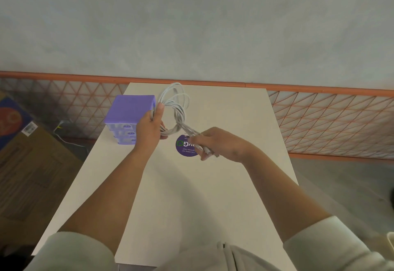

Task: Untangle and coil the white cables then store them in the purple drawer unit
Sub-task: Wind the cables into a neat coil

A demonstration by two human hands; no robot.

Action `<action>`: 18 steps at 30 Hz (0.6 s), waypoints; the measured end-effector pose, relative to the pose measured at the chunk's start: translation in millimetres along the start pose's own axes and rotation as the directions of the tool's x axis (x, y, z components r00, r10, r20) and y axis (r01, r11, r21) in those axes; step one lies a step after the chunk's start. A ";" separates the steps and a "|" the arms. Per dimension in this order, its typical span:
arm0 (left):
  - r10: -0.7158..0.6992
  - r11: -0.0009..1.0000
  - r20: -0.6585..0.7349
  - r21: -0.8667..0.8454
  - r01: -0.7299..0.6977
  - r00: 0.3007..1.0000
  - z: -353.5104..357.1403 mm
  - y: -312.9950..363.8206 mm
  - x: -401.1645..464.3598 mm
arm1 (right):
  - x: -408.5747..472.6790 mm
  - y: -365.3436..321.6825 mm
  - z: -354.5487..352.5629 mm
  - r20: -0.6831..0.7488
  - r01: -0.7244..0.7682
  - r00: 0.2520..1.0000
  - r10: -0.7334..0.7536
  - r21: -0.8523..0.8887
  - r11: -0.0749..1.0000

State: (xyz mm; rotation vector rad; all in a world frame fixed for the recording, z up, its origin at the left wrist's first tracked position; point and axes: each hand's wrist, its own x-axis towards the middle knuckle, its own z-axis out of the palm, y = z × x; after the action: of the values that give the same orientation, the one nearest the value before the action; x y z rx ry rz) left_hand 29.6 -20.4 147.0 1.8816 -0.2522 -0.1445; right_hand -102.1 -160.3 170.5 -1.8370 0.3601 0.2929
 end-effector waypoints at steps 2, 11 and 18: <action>0.021 1.000 -0.037 -0.017 -0.022 0.999 -5.3 3.0 4.3 | -2.6 6.7 -0.2 0.033 -0.035 0.999 0.039 -0.122 0.992; 0.169 0.985 0.083 0.000 -0.170 0.982 5.7 0.6 -0.4 | 25.3 30.5 14.3 -0.126 -0.182 0.983 0.135 -0.543 0.820; 0.189 0.979 0.187 0.036 -0.198 0.964 16.3 -1.7 -3.9 | 32.7 4.9 8.7 -0.100 -0.087 0.987 0.129 0.352 0.932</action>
State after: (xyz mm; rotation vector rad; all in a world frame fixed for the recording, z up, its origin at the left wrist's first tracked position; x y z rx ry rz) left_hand 22.3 -33.9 140.1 1.8874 -0.5692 -0.1787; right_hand -74.1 -156.4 151.3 -1.4919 0.5628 0.1792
